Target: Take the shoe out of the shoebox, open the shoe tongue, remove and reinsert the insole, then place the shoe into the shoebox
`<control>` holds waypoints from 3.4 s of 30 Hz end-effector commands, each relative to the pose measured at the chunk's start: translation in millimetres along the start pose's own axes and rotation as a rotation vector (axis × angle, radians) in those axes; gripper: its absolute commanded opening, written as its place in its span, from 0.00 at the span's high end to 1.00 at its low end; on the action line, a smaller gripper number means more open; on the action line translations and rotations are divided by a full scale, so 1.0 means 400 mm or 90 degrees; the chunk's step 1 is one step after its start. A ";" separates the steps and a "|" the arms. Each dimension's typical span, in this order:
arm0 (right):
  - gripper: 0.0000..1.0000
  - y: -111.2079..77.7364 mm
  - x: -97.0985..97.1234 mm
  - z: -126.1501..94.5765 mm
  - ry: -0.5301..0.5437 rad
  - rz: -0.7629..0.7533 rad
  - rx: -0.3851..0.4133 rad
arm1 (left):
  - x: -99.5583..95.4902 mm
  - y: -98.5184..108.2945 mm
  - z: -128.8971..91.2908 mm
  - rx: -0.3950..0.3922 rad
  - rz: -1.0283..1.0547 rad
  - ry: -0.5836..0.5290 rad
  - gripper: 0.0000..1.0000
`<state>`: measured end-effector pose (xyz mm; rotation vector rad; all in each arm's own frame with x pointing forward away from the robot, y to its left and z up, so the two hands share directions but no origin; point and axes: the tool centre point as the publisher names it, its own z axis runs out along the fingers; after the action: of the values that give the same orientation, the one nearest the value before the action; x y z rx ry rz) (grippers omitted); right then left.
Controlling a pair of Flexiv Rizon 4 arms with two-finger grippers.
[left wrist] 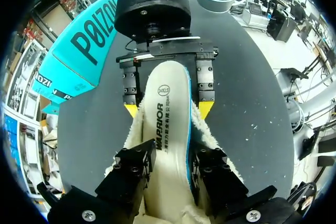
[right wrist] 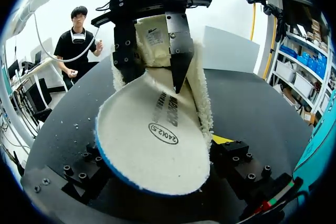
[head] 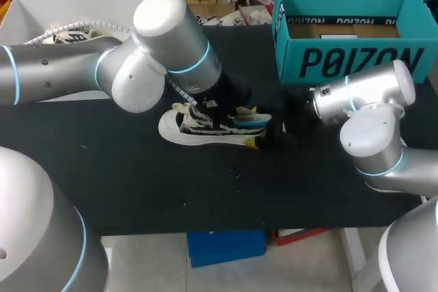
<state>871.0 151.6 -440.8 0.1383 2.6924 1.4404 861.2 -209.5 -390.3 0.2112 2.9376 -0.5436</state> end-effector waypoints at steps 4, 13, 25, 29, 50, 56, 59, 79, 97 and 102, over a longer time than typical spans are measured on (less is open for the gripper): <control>1.00 -0.001 -0.002 0.003 0.000 0.001 0.002 | 0.002 -0.039 0.030 -0.014 0.019 -0.017 0.62; 1.00 -0.001 -0.002 0.003 0.000 0.001 0.002 | -0.023 -0.056 0.050 -0.021 0.035 -0.027 0.64; 1.00 -0.001 -0.002 0.003 0.000 0.001 0.002 | -0.022 -0.067 0.039 -0.020 0.050 -0.032 1.00; 1.00 -0.001 -0.002 0.003 0.000 0.001 0.002 | -0.004 -0.067 0.017 -0.014 0.053 -0.023 1.00; 1.00 -0.001 -0.002 0.003 0.000 0.001 0.002 | 0.112 -0.217 -0.253 0.240 0.099 0.028 1.00; 1.00 -0.001 -0.002 0.003 0.000 0.001 0.002 | 0.131 -0.265 -0.335 0.328 0.074 0.029 1.00; 1.00 -0.001 -0.002 0.003 0.000 0.001 0.002 | 0.135 -0.281 -0.374 0.378 0.047 0.025 1.00; 1.00 -0.001 -0.002 0.003 0.000 0.001 0.002 | 0.147 -0.309 -0.513 0.611 0.023 0.075 1.00; 1.00 -0.001 -0.002 0.003 0.000 0.001 0.002 | 0.174 -0.315 -0.543 0.727 -0.106 0.204 1.00; 1.00 -0.001 -0.002 0.003 0.000 0.001 0.002 | 0.175 -0.324 -0.595 0.754 -0.145 0.217 1.00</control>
<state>871.5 150.0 -440.4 0.1380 2.6937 1.4400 745.5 -237.3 -139.7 0.1190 2.5098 -2.3542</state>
